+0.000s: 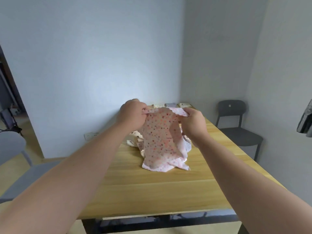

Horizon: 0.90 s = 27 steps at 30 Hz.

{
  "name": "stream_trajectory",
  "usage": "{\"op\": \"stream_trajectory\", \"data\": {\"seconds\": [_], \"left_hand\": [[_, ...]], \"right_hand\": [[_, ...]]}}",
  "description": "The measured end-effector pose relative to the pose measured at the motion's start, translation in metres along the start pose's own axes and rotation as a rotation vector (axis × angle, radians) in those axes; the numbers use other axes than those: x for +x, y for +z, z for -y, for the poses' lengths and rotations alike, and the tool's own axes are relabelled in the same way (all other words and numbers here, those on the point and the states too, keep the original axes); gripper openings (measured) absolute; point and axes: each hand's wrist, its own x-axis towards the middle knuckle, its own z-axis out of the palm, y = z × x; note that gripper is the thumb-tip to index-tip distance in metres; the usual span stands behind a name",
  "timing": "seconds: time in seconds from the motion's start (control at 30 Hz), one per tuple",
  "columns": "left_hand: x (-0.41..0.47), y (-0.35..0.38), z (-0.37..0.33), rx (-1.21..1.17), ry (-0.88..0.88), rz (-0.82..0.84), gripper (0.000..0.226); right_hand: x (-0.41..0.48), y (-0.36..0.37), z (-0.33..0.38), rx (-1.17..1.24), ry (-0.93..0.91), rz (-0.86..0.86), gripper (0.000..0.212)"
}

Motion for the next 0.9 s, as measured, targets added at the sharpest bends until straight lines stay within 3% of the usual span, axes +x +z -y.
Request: {"op": "stream_trajectory", "data": {"seconds": [0.07,0.17,0.3,0.4,0.5,0.63,0.73,0.9], "left_hand": [[-0.009,-0.001,0.01,-0.058,-0.101,0.009,0.013],[-0.025,0.0,0.025,-0.179,-0.251,0.044,0.038],[-0.049,-0.008,0.047,-0.21,-0.371,0.066,0.049],[-0.065,-0.018,0.062,-0.221,-0.39,0.094,0.037],[-0.077,-0.025,0.075,-0.526,-0.517,0.082,0.01],[-0.088,-0.033,0.094,-0.866,-0.698,0.066,0.016],[-0.095,-0.029,0.104,-0.881,-0.743,0.033,0.008],[-0.102,-0.021,0.134,-0.841,-0.744,-0.05,0.034]], "right_hand": [[-0.004,-0.003,0.005,0.051,0.03,0.038,0.03],[-0.012,-0.003,0.012,0.131,0.093,0.09,0.042],[-0.024,0.009,0.011,0.211,0.192,0.15,0.044],[-0.033,0.018,0.013,0.266,0.283,0.197,0.039],[-0.037,0.029,0.012,0.358,0.366,0.265,0.027],[-0.037,0.05,0.007,0.391,0.4,0.38,0.008],[-0.035,0.069,0.0,0.39,0.427,0.436,0.028],[-0.033,0.1,-0.011,0.42,0.326,0.412,0.048]]}}
